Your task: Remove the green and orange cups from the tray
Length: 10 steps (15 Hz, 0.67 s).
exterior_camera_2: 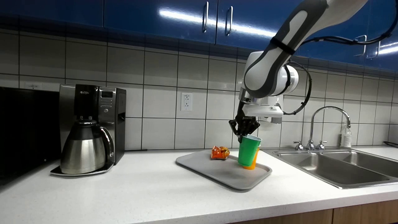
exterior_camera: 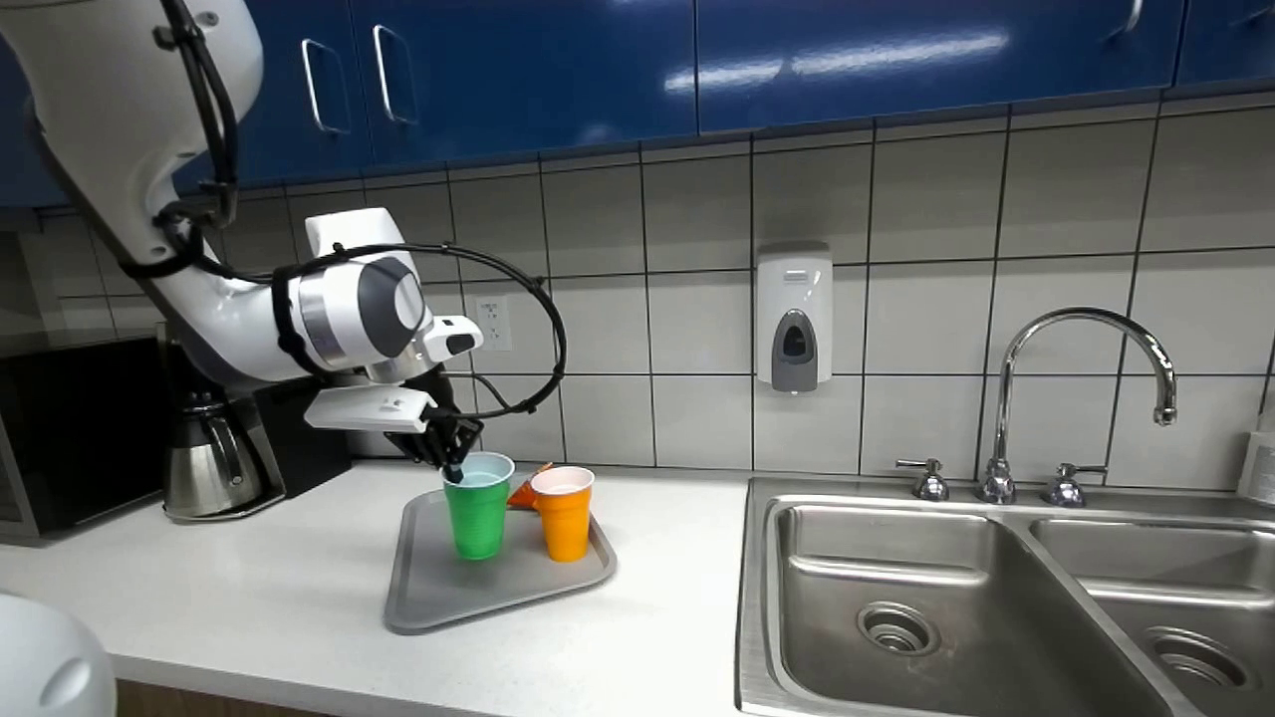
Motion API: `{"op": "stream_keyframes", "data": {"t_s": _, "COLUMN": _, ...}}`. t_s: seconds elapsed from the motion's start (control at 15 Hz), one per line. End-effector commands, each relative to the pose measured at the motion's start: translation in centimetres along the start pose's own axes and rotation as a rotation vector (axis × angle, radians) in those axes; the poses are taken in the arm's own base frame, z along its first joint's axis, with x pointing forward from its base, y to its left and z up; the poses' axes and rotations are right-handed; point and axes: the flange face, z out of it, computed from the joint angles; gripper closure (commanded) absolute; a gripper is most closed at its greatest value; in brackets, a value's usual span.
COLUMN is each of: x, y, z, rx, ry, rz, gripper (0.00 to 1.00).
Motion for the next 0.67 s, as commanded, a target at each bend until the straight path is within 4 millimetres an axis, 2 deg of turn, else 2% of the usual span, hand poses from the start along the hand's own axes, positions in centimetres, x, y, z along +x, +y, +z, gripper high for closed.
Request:
{"op": "stream_keyframes", "data": {"t_s": 0.0, "x": -1.8, "y": 0.7, "z": -1.8, "rx": -0.036, "ry": -0.009, "rz": 0.022, "gripper": 0.99}}
{"op": "stream_keyframes", "data": {"t_s": 0.6, "x": -5.0, "y": 2.3, "z": -2.9, "rx": -0.076, "ry": -0.049, "rz": 0.059, "gripper": 0.99}}
